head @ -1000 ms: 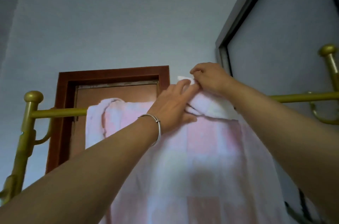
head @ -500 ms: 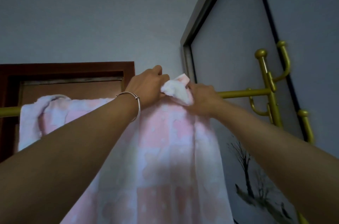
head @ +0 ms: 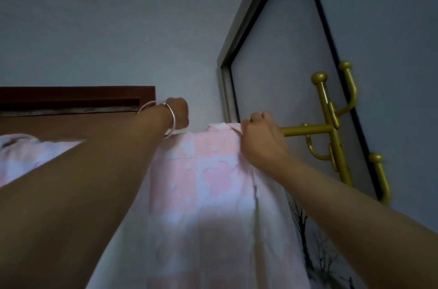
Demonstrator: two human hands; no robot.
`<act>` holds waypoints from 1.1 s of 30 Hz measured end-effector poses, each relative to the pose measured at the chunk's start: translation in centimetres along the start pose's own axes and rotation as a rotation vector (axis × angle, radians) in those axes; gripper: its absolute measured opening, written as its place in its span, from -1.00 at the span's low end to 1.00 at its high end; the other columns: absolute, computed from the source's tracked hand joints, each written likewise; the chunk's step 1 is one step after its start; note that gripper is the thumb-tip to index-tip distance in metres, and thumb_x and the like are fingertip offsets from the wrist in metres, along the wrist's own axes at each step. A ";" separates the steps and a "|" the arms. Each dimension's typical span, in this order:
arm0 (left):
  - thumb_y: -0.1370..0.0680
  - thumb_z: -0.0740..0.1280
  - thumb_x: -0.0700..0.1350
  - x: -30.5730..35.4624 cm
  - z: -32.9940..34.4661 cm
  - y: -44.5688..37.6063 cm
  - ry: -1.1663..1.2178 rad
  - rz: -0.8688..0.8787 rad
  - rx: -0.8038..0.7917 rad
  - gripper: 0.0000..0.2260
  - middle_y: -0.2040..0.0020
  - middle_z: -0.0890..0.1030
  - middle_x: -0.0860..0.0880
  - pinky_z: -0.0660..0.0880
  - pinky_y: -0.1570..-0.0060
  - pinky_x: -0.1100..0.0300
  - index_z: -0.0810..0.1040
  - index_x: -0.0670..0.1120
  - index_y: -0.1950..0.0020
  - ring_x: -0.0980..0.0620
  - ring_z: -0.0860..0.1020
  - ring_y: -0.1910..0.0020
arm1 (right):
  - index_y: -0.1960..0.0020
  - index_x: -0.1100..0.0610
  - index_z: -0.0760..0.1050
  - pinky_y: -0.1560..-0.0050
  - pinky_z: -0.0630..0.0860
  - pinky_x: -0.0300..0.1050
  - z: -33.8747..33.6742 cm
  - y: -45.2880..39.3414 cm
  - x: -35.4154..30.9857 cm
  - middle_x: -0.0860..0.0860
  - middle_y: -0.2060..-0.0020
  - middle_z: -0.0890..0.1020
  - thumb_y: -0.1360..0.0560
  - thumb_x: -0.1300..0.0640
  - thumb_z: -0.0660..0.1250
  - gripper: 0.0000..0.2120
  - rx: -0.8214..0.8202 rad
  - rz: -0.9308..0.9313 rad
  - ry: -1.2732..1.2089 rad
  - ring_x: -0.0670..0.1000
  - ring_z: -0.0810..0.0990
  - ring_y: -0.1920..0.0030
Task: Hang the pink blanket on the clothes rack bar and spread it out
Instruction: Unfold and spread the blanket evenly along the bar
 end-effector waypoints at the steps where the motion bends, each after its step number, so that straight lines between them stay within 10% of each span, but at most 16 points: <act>1: -0.54 0.26 -0.22 0.4 -0.1 0.2 0.189 0.051 -0.041 -0.77 -0.16 0.58 -0.19 0.58 0.14 0.27 0.53 -0.20 -0.19 -0.09 0.61 -0.05 | -0.09 0.26 0.52 -0.04 0.40 0.00 0.0 -0.1 0.1 0.19 -0.09 0.54 -0.48 0.29 0.11 -0.72 -0.005 0.007 -0.019 0.19 0.38 -0.17; 4: -0.52 0.33 -0.11 2.2 0.3 2.2 0.578 0.195 -0.189 -0.80 0.04 0.61 -0.07 0.49 0.38 0.39 0.59 -0.12 -0.11 0.07 0.57 0.15 | -0.11 0.27 0.54 -0.14 0.38 0.00 0.0 -0.5 0.0 0.20 -0.12 0.52 -0.52 0.20 0.13 -0.71 -0.021 -0.011 -0.049 0.20 0.36 -0.20; 11: -0.55 0.27 -0.07 5.5 1.2 2.6 0.260 0.318 -0.022 -0.76 -0.13 0.63 -0.13 0.44 -0.11 0.16 0.61 -0.13 -0.14 -0.06 0.55 -0.07 | -0.09 0.25 0.56 -0.17 0.37 0.01 0.0 -0.9 0.6 0.19 -0.07 0.55 -0.58 0.15 0.06 -0.67 -0.021 -0.065 -0.124 0.19 0.40 -0.16; 18: -0.53 0.27 -0.20 5.8 1.1 1.9 0.193 0.220 -0.020 -0.81 -0.08 0.68 -0.18 0.42 0.02 0.23 0.65 -0.17 -0.04 0.00 0.53 0.13 | 0.01 0.35 0.56 -0.06 0.41 -0.08 0.1 -0.9 3.9 0.28 -0.03 0.59 -0.59 0.18 0.07 -0.66 0.072 0.114 -0.399 0.23 0.51 -0.06; 25: -0.51 0.20 -0.32 5.6 1.4 0.9 -0.069 0.068 0.203 -0.76 -0.17 0.56 -0.33 0.48 -0.16 0.00 0.54 -0.35 -0.11 -0.30 0.53 -0.16 | -0.11 0.37 0.51 0.22 0.24 -0.29 0.3 0.1 6.6 0.26 -0.08 0.50 -0.60 0.19 0.06 -0.68 0.103 0.229 -0.595 0.18 0.52 -0.01; 33: -0.48 0.36 -0.12 8.1 1.2 3.3 0.319 0.367 0.160 -0.81 -0.05 0.66 -0.17 0.44 0.03 0.22 0.63 -0.22 0.02 -0.04 0.55 0.03 | -0.12 0.24 0.42 0.17 0.39 -0.15 0.4 1.5 7.3 0.05 0.11 0.49 -0.44 0.10 0.37 -0.67 0.037 0.354 -0.741 0.02 0.47 0.11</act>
Point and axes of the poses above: each hand's wrist, its own y-axis away from the middle knuckle, its own z-axis out of the palm, x = y × z, the point moved 5 cm from there along -y, towards the middle knuckle
